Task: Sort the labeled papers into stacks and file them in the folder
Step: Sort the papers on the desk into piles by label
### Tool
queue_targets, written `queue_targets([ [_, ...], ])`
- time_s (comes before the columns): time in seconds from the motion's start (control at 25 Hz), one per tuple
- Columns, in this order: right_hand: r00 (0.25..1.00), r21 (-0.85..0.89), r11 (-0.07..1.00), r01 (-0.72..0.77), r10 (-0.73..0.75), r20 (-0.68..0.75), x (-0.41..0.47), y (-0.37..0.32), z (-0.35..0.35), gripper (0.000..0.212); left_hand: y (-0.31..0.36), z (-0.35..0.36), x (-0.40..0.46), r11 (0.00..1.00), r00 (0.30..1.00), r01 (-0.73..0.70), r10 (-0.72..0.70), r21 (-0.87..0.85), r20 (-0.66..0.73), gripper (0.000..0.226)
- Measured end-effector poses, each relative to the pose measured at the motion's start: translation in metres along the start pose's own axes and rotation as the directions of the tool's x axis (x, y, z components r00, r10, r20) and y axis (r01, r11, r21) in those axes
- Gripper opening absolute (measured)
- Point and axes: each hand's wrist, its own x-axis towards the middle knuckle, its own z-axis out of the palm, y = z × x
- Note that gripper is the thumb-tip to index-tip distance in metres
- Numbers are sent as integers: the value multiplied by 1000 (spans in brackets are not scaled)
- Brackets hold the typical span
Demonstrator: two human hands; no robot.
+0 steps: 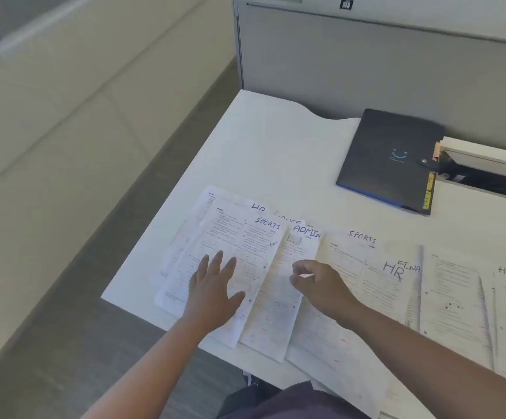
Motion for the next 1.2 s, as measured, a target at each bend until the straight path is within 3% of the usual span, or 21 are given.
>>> queue_targets([
  [0.12, 981, 196, 965, -175, 155, 116, 14, -7, 17, 50, -15, 0, 1, 994, 996, 45, -52, 104, 67, 93],
  [0.28, 960, 329, 903, -275, 242, 139, 27, -13, 39, 57, -23, 2, 4, 993, 991, 69, -80, 99, 107, 97],
  [0.52, 942, 475, 814, -334, 311, 128, 40, -19, 49, 26, -25, -2, 6, 987, 991, 67, -83, 143, 107, 100],
  [0.72, 931, 401, 840, -365, 325, 166, 46, -29, 60, 13, -24, -7, 8, 991, 989, 73, -87, 116, 116, 99],
  [0.88, 947, 382, 869, -316, 315, 67, 46, -29, 59, 16, -28, -21, 12, 989, 995, 103, -103, -108, 2, 90],
  [1.0, 967, 379, 891, -249, 253, 41, 40, -24, 45, 16, -34, -36, 16, 932, 971, 162, -210, -325, -116, 93],
  [1.12, 977, 415, 885, -210, 202, 63, 31, -20, 27, 14, -40, -53, 23, 788, 941, 268, -338, -554, -25, 94],
  [1.2, 979, 433, 878, -202, 183, 87, 25, -18, 16, 13, -41, -63, 27, 667, 938, 305, -335, -680, 92, 79],
])
